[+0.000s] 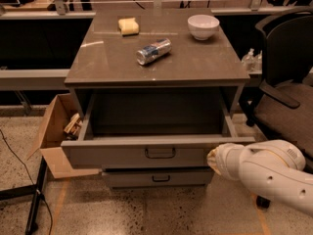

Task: Close top drawer

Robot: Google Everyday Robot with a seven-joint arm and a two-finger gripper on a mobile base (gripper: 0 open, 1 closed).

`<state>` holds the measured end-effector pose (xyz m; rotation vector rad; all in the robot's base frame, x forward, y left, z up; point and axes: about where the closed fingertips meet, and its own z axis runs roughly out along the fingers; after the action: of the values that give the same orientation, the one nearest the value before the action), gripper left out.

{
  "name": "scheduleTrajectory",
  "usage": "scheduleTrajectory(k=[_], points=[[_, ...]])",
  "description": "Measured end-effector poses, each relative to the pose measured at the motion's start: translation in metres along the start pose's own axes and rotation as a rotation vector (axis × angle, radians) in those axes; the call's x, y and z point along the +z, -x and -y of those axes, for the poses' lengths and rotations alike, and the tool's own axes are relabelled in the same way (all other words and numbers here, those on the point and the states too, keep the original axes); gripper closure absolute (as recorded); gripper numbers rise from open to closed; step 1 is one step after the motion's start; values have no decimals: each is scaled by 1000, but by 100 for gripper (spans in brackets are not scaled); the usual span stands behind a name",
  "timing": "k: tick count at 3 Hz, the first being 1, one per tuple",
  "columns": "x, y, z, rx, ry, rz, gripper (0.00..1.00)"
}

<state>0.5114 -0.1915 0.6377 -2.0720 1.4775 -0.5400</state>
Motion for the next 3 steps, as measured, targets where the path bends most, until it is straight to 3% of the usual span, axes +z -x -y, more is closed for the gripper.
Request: scheduleTrajectory(k=[3], points=[[56, -17, 81, -60, -105, -9, 100]])
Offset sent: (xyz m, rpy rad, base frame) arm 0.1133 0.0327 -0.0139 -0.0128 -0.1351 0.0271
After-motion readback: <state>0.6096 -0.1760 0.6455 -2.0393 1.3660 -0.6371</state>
